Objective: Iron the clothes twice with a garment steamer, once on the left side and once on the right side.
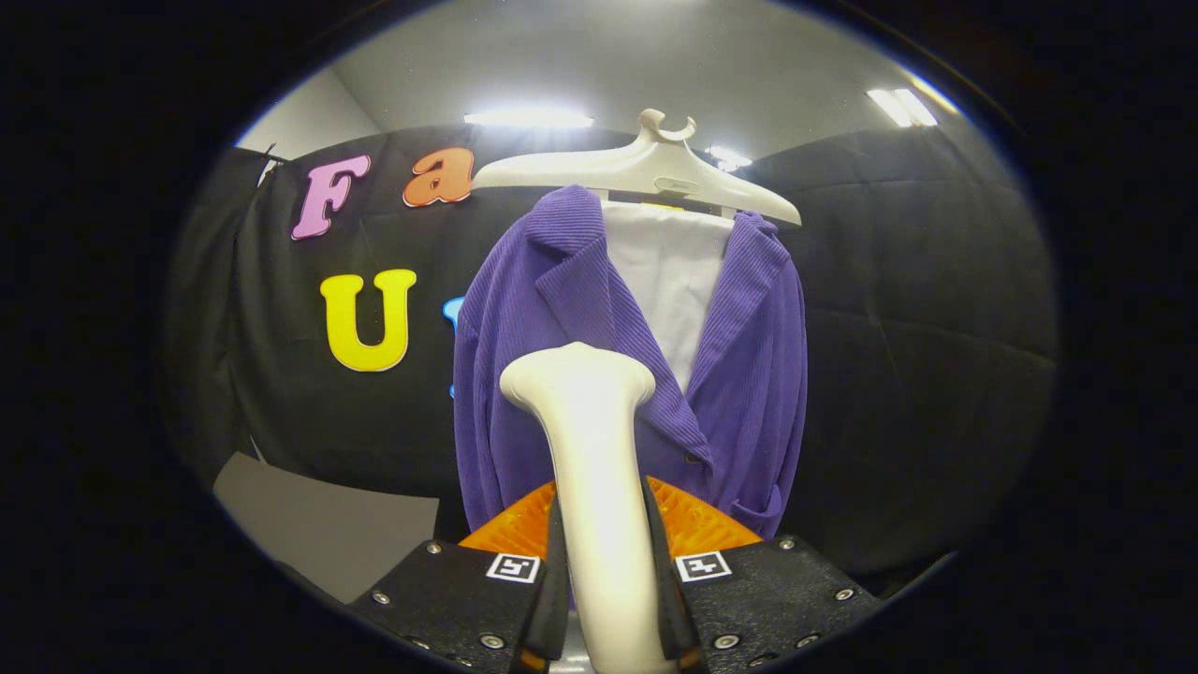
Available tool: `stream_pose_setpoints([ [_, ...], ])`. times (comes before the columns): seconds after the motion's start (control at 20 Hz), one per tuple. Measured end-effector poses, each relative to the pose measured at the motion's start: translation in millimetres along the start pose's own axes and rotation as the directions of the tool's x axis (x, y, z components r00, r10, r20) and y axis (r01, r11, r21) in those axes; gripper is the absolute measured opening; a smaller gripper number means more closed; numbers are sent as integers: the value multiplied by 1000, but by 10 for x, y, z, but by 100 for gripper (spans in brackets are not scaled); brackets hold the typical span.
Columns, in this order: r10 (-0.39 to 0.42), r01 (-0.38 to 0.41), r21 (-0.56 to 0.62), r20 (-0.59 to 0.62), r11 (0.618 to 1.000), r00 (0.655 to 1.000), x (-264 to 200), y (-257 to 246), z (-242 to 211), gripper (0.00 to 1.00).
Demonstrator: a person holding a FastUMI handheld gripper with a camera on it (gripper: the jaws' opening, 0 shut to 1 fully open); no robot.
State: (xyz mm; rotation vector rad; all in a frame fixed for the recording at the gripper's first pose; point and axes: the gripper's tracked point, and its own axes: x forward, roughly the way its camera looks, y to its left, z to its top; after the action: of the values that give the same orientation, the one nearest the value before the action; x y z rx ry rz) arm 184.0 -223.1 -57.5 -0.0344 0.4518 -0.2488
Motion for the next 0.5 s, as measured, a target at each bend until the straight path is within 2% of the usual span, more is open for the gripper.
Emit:
stream_pose_setpoints([
  [0.25,-9,0,-82,-108,997,994,55,35,-500,38],
  [0.5,13,-19,-53,-120,998,993,107,48,-745,39],
])
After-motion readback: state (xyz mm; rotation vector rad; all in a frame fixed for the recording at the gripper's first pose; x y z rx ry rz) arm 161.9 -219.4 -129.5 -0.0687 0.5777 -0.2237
